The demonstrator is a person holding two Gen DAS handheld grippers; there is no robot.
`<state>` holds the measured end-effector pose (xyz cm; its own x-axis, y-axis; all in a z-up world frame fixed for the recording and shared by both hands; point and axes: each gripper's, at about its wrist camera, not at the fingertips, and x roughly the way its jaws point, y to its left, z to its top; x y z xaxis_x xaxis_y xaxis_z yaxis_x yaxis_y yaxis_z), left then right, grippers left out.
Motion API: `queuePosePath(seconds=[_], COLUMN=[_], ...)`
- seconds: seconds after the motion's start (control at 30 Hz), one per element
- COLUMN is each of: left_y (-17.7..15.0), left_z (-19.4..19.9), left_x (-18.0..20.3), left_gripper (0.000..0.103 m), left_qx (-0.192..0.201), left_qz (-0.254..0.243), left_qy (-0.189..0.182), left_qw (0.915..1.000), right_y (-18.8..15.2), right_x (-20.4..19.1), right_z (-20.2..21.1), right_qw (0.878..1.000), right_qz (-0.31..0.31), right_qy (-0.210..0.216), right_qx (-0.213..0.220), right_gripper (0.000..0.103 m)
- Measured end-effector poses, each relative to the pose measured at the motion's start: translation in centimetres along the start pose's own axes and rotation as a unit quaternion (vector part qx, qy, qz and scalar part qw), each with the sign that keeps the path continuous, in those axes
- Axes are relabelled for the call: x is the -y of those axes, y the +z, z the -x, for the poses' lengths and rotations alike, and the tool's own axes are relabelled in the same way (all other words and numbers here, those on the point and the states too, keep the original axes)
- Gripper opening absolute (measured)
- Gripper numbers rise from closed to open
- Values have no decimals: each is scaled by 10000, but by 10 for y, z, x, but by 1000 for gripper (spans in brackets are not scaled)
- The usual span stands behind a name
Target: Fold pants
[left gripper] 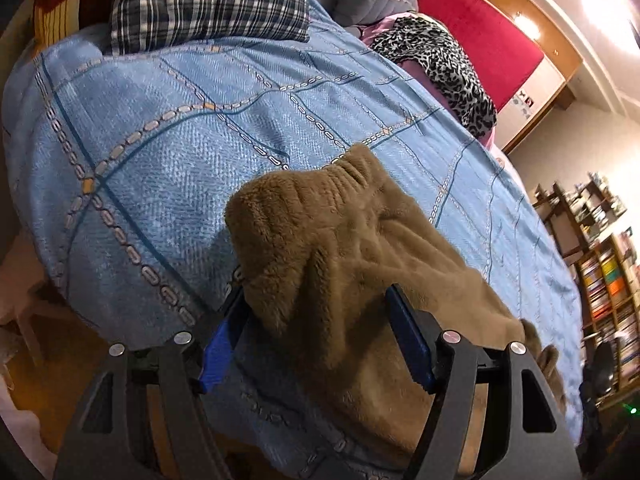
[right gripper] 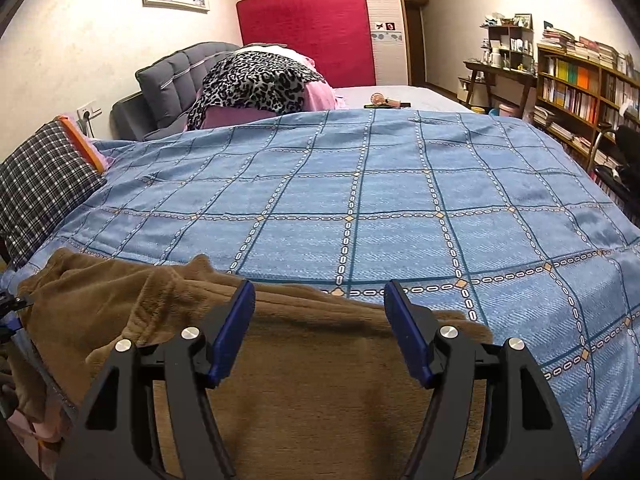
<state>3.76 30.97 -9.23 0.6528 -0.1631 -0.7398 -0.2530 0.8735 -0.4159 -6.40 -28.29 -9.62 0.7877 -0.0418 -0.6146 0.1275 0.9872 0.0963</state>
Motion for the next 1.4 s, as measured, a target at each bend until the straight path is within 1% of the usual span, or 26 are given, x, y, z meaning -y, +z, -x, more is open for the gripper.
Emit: queuePosePath(seconds=[0.17, 0.33, 0.4, 0.47, 0.5, 0.57, 0.67, 0.77, 0.9, 0.93, 1.0, 1.07, 1.2, 1.27, 1.33, 1.4], left_y=[10, 17, 17, 17, 17, 19, 18, 17, 19, 19, 22, 24, 25, 27, 28, 28], left_z=[-13, -27, -29, -29, -28, -25, -17, -8, -2, -4, -9, -16, -27, -28, -23, -11], left_x=[-3, -6, -6, -6, -6, -6, 1, 11, 26, 28, 27, 24, 16, 13, 18, 31], left_gripper=[70, 72, 71, 59, 56, 47, 39, 35, 35, 36, 42, 53, 52, 39, 33, 29], left_qx=[76, 60, 42, 19, 0, -14, 27, 106, 221, 211, 155, 88, -115, -184, -160, -32], left_qz=[31, 184, 216, 204, 201, 190, 45, -77, -317, -338, -301, -226, -57, 71, 74, -110], left_qy=[-110, -326, -330, -302, -322, -347, -365, -436, -494, -456, -354, -223, -253, -316, -392, -410], left_qw=[9999, 9993, 9992, 9993, 9993, 9992, 9993, 9990, 9980, 9982, 9988, 9995, 9996, 9993, 9991, 9991], right_y=[-1, -2, -2, -3, -4, -4, -4, -5, -4, -4, -4, -5, -7, -7, -7, -7], right_x=[-5, -13, -15, -14, -15, -15, -15, -14, -13, -12, -11, -10, -5, -4, -3, -2], right_z=[-3, -6, -7, -8, -8, -9, -9, -6, -3, -3, -1, -1, 1, 2, 4, 6], right_qw=[10000, 9999, 9999, 9998, 9998, 9998, 9998, 9998, 9999, 9999, 9999, 9999, 9999, 9998, 9998, 9997], right_qz=[5, 68, 82, 91, 93, 84, 65, 47, 13, 5, -13, -29, -91, -127, -162, -184], right_qy=[43, 83, 93, 100, 103, 113, 129, 135, 147, 146, 149, 146, 129, 122, 129, 139], right_qx=[-65, -91, -113, -124, -129, -140, -133, -109, -70, -58, -40, -32, -29, -11, 19, 47], right_gripper=[68, 68, 68, 68, 68, 68, 68, 68, 68, 68, 68, 68, 68, 68, 68, 68])
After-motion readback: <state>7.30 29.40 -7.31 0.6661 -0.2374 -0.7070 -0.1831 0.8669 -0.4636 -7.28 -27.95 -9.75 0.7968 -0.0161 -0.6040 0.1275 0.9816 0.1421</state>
